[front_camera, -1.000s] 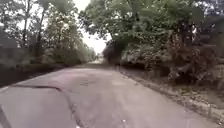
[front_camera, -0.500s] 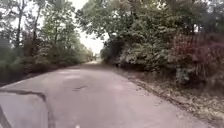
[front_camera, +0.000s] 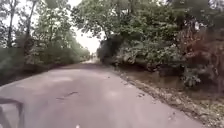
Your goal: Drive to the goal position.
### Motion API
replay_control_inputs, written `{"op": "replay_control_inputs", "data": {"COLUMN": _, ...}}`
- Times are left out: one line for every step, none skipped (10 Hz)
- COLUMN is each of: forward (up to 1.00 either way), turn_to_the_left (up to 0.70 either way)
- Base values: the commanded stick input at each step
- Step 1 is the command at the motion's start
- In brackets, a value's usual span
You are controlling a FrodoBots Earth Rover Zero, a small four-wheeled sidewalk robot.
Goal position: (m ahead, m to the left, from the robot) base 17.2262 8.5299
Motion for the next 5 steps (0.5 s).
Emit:
{"op": "replay_control_inputs", "data": {"forward": 1.0, "turn_to_the_left": -0.05}}
{"op": "replay_control_inputs", "data": {"forward": 1.0, "turn_to_the_left": -0.03}}
{"op": "replay_control_inputs", "data": {"forward": 1.0, "turn_to_the_left": -0.03}}
{"op": "replay_control_inputs", "data": {"forward": 1.0, "turn_to_the_left": -0.03}}
{"op": "replay_control_inputs", "data": {"forward": 1.0, "turn_to_the_left": -0.03}}
